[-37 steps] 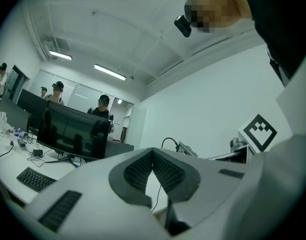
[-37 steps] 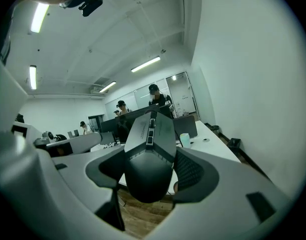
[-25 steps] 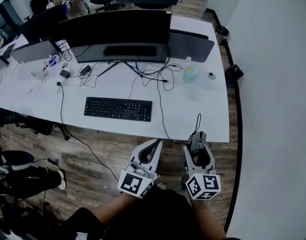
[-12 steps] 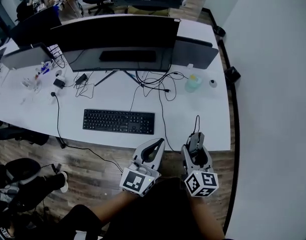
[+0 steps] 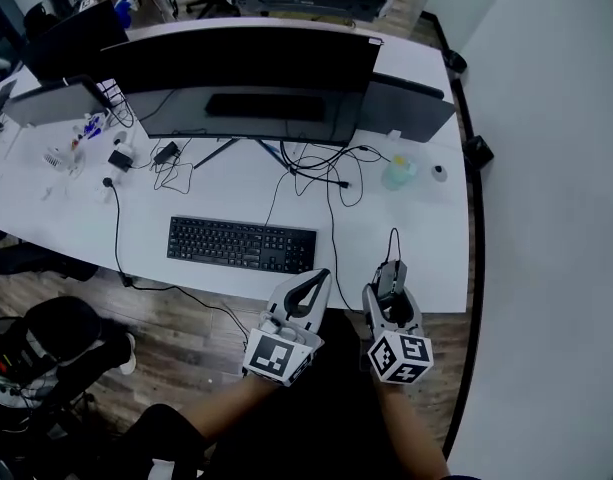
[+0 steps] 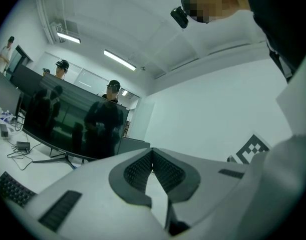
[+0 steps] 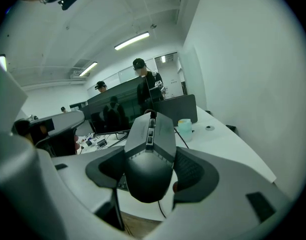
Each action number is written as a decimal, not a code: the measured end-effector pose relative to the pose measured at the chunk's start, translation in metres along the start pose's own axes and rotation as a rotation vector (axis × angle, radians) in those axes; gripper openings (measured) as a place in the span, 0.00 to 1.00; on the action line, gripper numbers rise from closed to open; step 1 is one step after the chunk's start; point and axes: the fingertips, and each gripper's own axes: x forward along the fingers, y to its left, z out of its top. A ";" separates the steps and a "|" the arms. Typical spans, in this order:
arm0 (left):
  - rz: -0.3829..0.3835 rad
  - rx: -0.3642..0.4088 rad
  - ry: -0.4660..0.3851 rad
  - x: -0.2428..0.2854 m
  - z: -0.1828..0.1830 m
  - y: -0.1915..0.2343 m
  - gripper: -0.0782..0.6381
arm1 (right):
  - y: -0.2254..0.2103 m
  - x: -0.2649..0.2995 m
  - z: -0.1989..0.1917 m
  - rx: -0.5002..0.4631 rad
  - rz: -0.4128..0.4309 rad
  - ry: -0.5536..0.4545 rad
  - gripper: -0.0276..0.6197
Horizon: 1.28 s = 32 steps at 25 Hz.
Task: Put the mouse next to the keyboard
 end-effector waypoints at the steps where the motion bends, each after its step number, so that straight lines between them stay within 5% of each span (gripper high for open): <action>1: 0.005 0.002 0.007 0.004 -0.001 0.001 0.11 | -0.002 0.007 -0.003 -0.011 0.003 0.008 0.51; 32: 0.108 0.022 0.196 0.112 -0.039 0.048 0.11 | -0.085 0.153 -0.134 -0.101 -0.012 0.401 0.51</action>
